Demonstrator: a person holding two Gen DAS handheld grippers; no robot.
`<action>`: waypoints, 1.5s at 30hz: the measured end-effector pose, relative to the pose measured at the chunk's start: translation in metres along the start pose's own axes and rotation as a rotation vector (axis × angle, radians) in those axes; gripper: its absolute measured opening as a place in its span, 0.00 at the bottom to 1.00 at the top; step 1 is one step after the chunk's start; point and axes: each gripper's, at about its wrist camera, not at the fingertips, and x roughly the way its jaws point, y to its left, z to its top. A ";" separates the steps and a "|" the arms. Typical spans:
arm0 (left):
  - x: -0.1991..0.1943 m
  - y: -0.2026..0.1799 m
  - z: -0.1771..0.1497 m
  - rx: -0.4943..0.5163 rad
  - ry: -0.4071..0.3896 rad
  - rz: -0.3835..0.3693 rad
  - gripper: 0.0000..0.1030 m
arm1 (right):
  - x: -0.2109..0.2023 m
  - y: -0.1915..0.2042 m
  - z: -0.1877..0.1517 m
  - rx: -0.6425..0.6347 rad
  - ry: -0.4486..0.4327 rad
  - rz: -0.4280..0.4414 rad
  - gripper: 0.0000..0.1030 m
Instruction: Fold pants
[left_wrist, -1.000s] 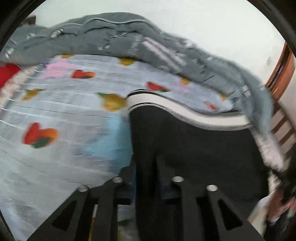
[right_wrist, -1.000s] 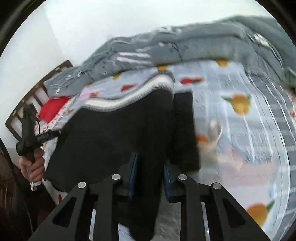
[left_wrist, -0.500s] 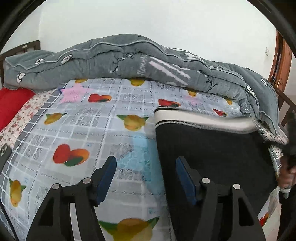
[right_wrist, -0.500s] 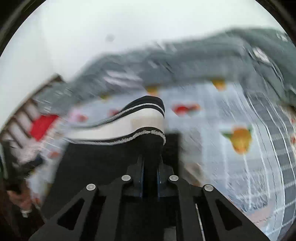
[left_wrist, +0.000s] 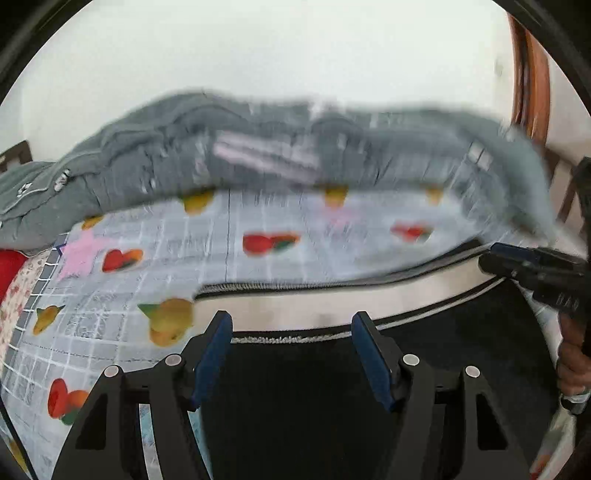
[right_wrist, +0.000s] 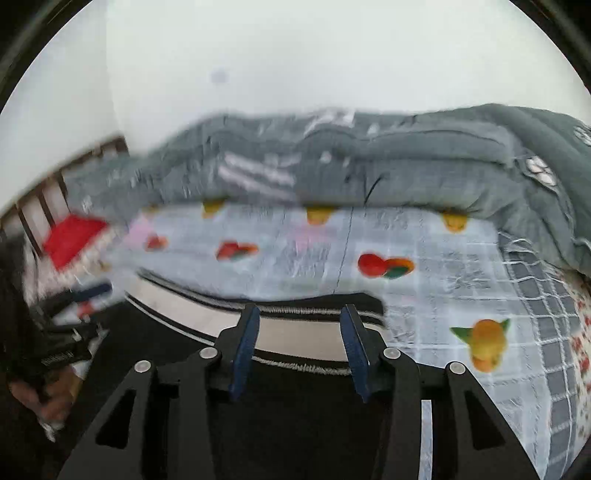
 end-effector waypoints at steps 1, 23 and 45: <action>0.017 0.000 -0.002 -0.002 0.047 0.037 0.63 | 0.022 -0.001 -0.008 -0.022 0.058 -0.056 0.39; 0.077 0.006 0.021 -0.020 0.025 0.055 0.65 | 0.080 -0.014 0.008 -0.038 0.016 -0.134 0.40; 0.077 0.005 0.020 -0.010 0.020 0.067 0.65 | 0.082 -0.012 0.007 -0.055 0.018 -0.152 0.42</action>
